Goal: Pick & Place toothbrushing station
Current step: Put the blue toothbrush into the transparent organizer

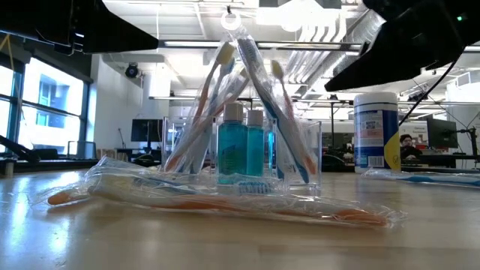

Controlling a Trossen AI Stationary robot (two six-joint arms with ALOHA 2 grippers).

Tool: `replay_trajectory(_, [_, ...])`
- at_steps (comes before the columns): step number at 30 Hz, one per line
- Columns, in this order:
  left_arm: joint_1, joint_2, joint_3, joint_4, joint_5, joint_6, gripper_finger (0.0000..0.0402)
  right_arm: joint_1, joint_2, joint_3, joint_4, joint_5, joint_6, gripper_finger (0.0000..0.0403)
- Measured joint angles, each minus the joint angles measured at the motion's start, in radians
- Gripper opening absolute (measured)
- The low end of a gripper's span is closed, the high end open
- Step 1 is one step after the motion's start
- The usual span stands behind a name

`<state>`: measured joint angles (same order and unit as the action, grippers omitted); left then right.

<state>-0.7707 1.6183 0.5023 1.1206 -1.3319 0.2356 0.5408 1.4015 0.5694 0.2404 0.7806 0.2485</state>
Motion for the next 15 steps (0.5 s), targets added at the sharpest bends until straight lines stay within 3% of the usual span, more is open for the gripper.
replay_trajectory(5, [0.000,0.000,0.000,0.000,0.000,0.000,0.0143,0.024,-0.046,0.000,-0.147,0.039,0.119,0.0153])
replay_trajectory(15, [0.000,0.000,0.000,0.001,0.000,0.000,0.0143,-0.057,-0.091,0.000,-0.593,-0.020,0.629,0.0153])
